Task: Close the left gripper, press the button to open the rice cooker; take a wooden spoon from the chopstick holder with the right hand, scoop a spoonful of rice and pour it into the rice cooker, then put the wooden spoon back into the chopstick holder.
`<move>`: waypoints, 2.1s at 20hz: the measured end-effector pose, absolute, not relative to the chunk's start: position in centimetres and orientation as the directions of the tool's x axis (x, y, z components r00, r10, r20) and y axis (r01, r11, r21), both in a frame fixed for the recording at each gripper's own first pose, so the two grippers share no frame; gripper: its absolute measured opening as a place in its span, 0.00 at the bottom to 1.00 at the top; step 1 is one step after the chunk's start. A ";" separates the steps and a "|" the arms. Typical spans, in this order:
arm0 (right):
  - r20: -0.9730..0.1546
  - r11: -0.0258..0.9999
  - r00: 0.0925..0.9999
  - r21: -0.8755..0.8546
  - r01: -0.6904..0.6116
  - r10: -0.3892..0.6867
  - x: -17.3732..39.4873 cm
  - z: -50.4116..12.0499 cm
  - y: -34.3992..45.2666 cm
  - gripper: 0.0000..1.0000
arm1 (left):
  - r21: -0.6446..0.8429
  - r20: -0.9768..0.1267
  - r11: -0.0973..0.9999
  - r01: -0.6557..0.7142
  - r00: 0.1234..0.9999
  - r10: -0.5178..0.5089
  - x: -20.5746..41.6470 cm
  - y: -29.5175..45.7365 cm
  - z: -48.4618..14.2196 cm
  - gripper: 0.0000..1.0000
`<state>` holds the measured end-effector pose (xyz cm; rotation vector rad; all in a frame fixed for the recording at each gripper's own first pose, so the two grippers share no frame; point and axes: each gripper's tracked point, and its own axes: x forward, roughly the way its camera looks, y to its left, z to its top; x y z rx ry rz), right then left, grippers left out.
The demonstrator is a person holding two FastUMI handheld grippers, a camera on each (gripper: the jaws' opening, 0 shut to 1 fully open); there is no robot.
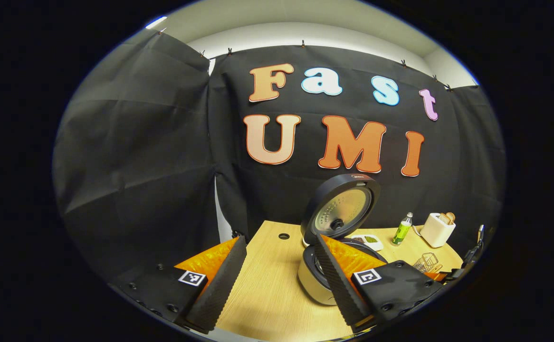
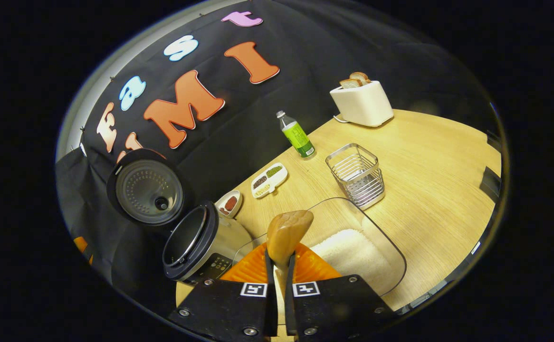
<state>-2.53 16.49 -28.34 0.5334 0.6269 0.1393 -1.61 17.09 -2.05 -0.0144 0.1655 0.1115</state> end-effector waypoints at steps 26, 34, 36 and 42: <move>-0.361 0.373 0.871 0.899 0.229 0.334 -0.6 -18.0 11.4 0.05 | 0.021 -0.074 0.994 -0.110 0.991 0.112 -2.2 16.2 1.0 1.00; -0.316 0.354 0.879 0.917 0.185 0.358 1.9 -12.6 13.9 0.05 | -0.008 -0.056 0.993 -0.121 0.991 0.120 -2.5 16.8 1.4 1.00; -0.310 0.372 0.877 0.913 0.167 0.368 2.5 -12.0 15.7 0.05 | -0.013 -0.061 0.991 -0.130 0.990 0.129 -2.6 17.1 1.0 1.00; -0.300 0.403 0.864 0.906 0.126 0.404 4.9 -9.9 21.2 0.05 | -0.015 -0.074 0.989 -0.148 0.986 0.147 -3.3 18.0 -0.2 0.98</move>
